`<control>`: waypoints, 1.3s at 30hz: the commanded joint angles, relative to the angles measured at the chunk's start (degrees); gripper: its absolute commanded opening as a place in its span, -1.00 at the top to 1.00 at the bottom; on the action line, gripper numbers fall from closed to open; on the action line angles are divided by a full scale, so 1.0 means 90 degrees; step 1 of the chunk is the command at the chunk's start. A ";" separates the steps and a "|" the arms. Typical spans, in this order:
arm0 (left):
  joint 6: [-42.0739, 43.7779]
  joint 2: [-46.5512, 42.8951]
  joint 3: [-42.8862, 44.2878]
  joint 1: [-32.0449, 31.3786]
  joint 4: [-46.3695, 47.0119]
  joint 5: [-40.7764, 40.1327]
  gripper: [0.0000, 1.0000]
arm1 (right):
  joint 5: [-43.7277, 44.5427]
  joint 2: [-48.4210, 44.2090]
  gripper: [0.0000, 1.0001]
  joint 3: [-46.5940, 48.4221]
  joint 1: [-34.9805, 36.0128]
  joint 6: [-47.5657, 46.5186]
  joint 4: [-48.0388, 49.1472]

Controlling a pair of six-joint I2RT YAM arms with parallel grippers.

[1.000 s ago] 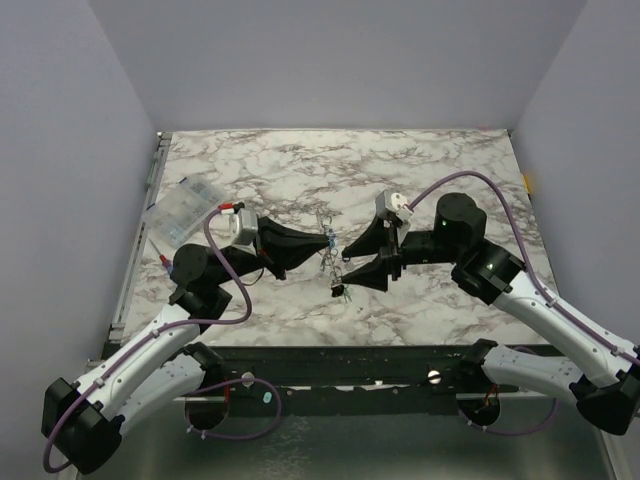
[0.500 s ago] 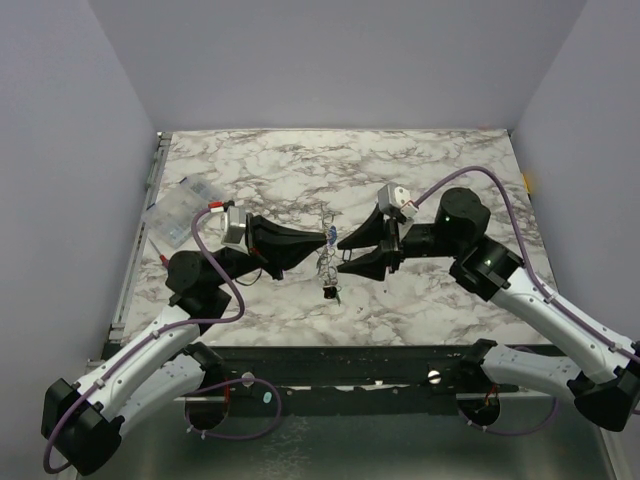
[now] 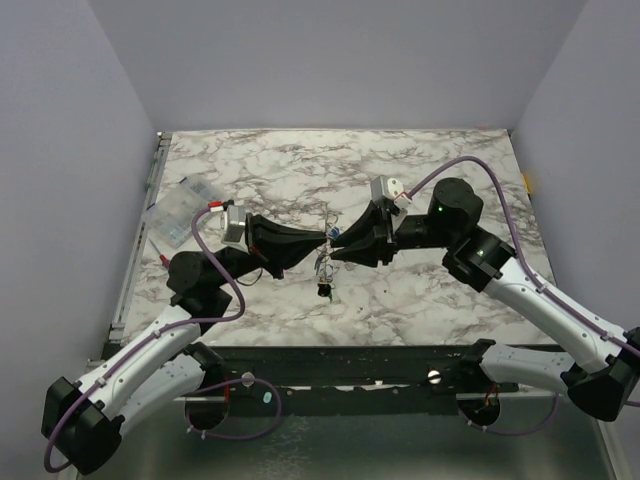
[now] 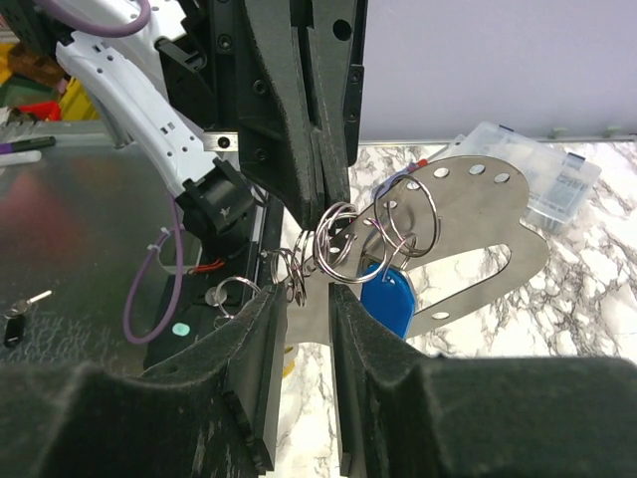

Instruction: Put the keys on the keyring

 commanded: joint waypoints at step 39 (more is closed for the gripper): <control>-0.0678 0.0134 -0.0373 -0.0013 0.0342 -0.2165 1.00 | -0.0426 0.0515 0.99 0.0641 -0.0015 -0.0912 -0.0756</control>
